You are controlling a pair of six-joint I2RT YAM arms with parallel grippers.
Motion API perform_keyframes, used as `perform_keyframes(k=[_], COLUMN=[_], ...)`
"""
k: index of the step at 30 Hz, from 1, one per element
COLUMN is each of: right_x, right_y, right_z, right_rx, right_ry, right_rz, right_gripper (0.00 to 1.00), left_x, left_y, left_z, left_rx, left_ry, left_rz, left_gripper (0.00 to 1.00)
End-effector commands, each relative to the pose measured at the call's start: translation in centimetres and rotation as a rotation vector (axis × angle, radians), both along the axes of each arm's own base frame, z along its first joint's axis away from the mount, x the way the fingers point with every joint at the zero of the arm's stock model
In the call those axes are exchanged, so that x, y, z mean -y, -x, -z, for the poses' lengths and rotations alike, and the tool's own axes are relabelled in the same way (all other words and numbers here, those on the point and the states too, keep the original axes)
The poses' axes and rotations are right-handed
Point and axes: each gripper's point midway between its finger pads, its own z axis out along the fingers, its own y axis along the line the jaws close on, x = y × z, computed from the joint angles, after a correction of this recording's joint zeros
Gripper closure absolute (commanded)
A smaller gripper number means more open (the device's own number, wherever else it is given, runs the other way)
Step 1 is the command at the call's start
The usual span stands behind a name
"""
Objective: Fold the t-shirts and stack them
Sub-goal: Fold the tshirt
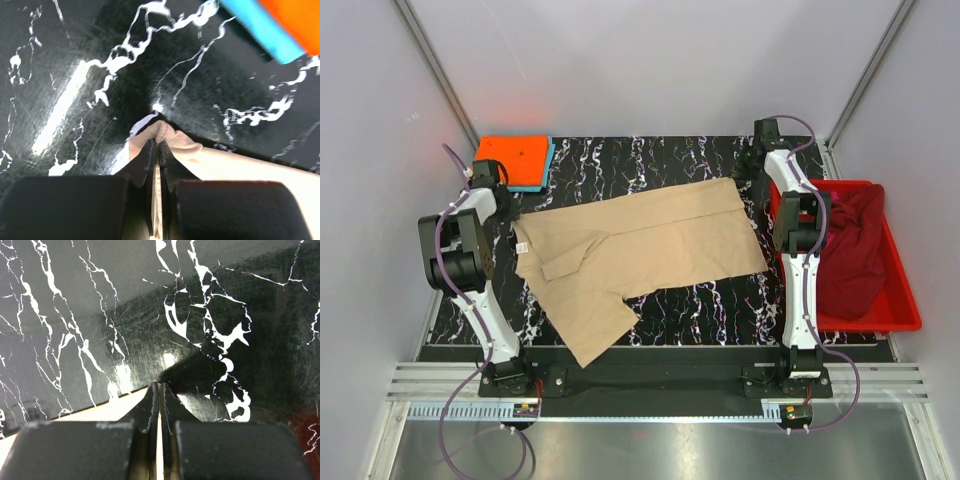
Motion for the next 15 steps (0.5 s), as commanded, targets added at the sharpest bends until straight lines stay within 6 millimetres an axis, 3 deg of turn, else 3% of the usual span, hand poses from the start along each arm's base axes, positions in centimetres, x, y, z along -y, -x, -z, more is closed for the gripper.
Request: perform_keyframes(k=[1,2,4,5,6,9,10,12,13,15], right_x=[1.6,1.2,1.1,1.4,1.5,2.5,2.7,3.6,3.6,3.7], right_y=[-1.2,-1.0,-0.8,-0.8,-0.7,-0.3,-0.1,0.7,1.2,2.5], right_z=[-2.1,-2.1,-2.3,-3.1,-3.5,-6.0,-7.7,-9.1,-10.8,-11.9], right_rx=[0.047,0.034,0.024,0.022,0.020,0.027,0.045,0.037,0.051,0.026], right_ry=[0.035,0.022,0.025,0.037,0.042,0.090,0.102,0.137,0.138,0.147], right_rz=[0.037,0.025,0.016,0.021,0.022,0.053,0.062,0.089,0.096,0.124], right_gripper=[1.00,1.00,0.82,0.75,0.66,0.50,0.48,0.44,0.43,0.43], left_x=[-0.8,-0.5,-0.4,-0.2,0.0,0.1,0.1,0.2,0.6,1.3], left_y=[-2.8,-2.9,-2.4,-2.3,-1.8,0.1,1.0,2.6,3.7,5.0], left_z=[-3.2,-4.1,-4.8,-6.0,-6.4,-8.4,-8.4,-10.6,-11.8,-12.5], left_rx=[0.111,0.128,0.129,0.145,0.137,0.128,0.116,0.145,0.169,0.168], left_ry=[-0.010,-0.018,-0.047,-0.073,-0.079,-0.117,-0.122,-0.142,-0.146,-0.153], left_rz=[0.004,0.015,0.029,0.036,0.040,0.025,0.017,-0.011,-0.010,0.005], left_gripper=[0.88,0.79,0.70,0.59,0.54,0.40,0.38,0.32,0.29,0.27])
